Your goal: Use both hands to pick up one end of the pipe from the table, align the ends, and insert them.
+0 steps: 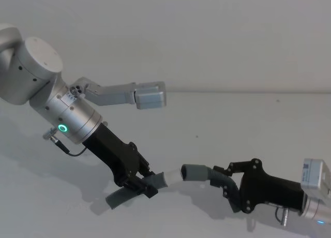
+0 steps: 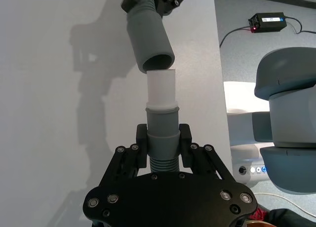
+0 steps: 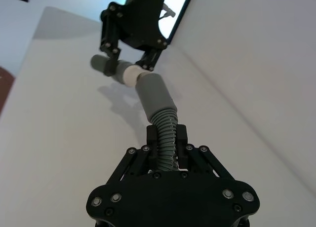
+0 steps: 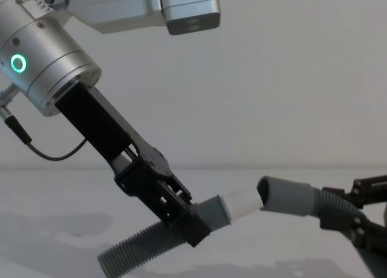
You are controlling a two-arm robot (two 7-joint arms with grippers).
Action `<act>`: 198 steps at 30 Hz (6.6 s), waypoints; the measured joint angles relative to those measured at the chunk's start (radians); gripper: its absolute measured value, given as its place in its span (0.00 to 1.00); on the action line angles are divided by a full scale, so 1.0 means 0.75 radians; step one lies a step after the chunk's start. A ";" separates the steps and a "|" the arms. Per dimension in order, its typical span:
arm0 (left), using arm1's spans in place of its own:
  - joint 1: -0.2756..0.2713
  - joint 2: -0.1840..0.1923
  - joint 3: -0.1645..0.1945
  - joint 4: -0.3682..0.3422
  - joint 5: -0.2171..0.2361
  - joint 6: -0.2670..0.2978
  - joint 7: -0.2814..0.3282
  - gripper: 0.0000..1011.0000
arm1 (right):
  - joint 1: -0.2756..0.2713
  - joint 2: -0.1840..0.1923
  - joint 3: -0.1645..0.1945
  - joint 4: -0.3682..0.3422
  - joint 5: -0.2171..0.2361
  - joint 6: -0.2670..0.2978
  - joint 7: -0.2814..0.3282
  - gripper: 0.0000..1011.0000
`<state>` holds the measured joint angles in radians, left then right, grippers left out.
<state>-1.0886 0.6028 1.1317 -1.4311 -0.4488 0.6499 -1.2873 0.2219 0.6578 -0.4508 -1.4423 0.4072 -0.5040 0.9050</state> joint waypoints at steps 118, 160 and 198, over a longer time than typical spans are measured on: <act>-0.251 -0.052 0.161 0.102 -0.004 0.019 -0.008 0.35 | 0.169 -0.343 0.225 0.435 -0.631 -0.950 -0.272 0.19; -0.302 -0.042 0.215 0.070 -0.037 0.050 -0.020 0.35 | 0.171 -0.343 0.225 0.437 -0.633 -0.955 -0.272 0.19; -0.280 -0.018 0.178 0.049 -0.088 0.005 0.124 0.35 | 0.107 -0.361 0.235 0.324 -0.492 -0.492 -0.211 0.19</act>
<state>-1.2988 0.5891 1.2651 -1.3945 -0.5148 0.6537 -1.1941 0.3022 0.3868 -0.2742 -1.1995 0.0386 -0.8730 0.7469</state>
